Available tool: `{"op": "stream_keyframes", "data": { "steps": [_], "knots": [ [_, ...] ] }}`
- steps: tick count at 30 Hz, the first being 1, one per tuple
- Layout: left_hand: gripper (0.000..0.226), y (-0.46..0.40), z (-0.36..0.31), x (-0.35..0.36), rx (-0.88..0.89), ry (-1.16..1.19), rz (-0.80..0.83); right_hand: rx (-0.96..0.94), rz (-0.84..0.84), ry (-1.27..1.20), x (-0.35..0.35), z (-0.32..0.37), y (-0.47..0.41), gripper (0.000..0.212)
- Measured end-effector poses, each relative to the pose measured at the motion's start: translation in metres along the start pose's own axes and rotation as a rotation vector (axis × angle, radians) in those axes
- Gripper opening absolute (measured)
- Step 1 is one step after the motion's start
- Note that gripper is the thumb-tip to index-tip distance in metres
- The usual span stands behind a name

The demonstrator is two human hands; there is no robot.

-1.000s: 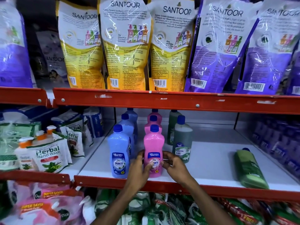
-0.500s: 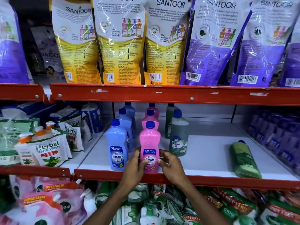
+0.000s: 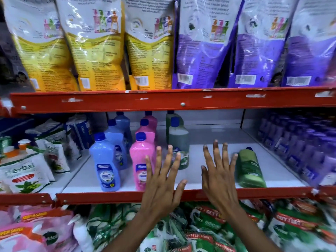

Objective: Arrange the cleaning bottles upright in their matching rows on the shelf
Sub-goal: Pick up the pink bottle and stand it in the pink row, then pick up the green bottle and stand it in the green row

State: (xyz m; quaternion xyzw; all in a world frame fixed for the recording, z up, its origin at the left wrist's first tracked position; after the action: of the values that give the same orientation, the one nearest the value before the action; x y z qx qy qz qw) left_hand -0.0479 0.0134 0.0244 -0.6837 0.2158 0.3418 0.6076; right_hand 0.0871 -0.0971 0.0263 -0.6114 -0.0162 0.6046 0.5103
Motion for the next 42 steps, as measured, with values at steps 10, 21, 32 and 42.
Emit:
{"op": "stream_keyframes", "data": {
  "steps": [10,21,32,42],
  "knots": [
    [0.071,-0.081,-0.097,0.128,-0.012,0.168,0.380,0.344,0.179,0.024,0.006,-0.153,-0.002,0.066],
    [0.034,-0.127,-0.127,0.217,-0.565,0.880,0.596,0.805,0.369,-0.473,0.014,-0.219,-0.020,0.013],
    [0.032,-0.077,-0.062,0.139,-0.632,1.227,0.212,0.675,0.189,-0.966,0.025,-0.134,-0.016,0.045],
    [0.050,-0.022,0.030,0.076,-0.626,0.875,-0.064,0.451,0.181,-1.040,0.044,-0.014,-0.011,0.053]
  ]
}}
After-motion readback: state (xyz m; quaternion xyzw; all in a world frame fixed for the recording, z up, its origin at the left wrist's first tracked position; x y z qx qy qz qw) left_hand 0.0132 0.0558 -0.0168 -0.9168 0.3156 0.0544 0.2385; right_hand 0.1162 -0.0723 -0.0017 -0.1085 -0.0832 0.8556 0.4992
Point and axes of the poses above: each hand's wrist, its own y-axis away from the middle knuckle, its own x-axis out of the palm, z = x × y, the point moved 6 cm from there along -y, towards the middle knuckle, and after that the axes turned 5 degrees about x, right-handed, at the moved point
